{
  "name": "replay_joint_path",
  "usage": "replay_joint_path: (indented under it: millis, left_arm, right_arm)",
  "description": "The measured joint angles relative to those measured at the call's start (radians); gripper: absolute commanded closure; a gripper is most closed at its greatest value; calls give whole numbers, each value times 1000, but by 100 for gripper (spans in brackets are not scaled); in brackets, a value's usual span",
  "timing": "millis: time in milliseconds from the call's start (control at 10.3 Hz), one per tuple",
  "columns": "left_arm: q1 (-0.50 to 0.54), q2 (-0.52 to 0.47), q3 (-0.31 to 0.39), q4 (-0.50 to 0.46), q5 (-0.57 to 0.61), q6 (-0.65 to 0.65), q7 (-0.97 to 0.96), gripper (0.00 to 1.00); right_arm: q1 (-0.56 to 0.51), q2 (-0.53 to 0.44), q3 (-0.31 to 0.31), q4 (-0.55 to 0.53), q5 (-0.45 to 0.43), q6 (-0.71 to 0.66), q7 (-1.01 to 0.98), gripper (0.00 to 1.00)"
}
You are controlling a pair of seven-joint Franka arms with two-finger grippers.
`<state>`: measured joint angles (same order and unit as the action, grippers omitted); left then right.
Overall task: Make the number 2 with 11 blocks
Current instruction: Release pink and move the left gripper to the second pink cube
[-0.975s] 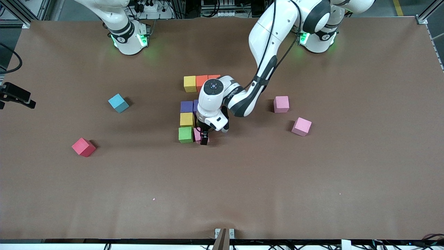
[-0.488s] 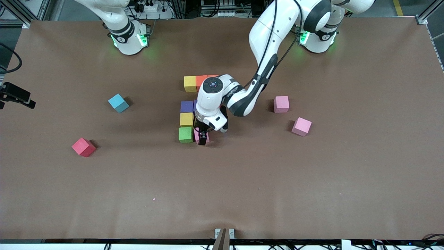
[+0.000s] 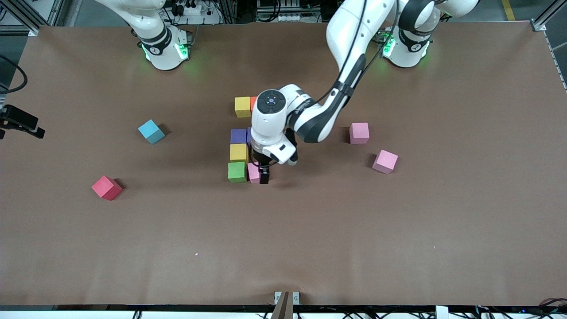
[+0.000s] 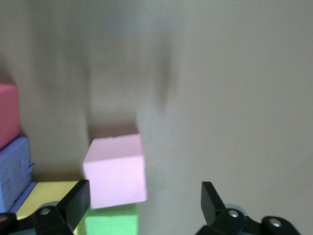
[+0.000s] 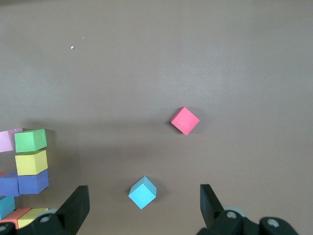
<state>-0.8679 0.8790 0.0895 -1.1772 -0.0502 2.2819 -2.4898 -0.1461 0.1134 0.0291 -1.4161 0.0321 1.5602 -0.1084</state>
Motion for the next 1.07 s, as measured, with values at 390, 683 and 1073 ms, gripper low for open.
replay_joint_path:
  millis: [390,683,1073]
  left_arm:
    - [140,-121,4,-57,0,-166,87,0]
    - [201,-234,4,-260,0,-167,209,0]
    - [289,-376,6,-565,2,-50,415,0]
  right_arm:
    - [0,0,0,3,0,0,0,0]
    - [-1,-1,0,14,0,0,-1,0]
    - [-1,-1,1,17,0,2,-1,0]
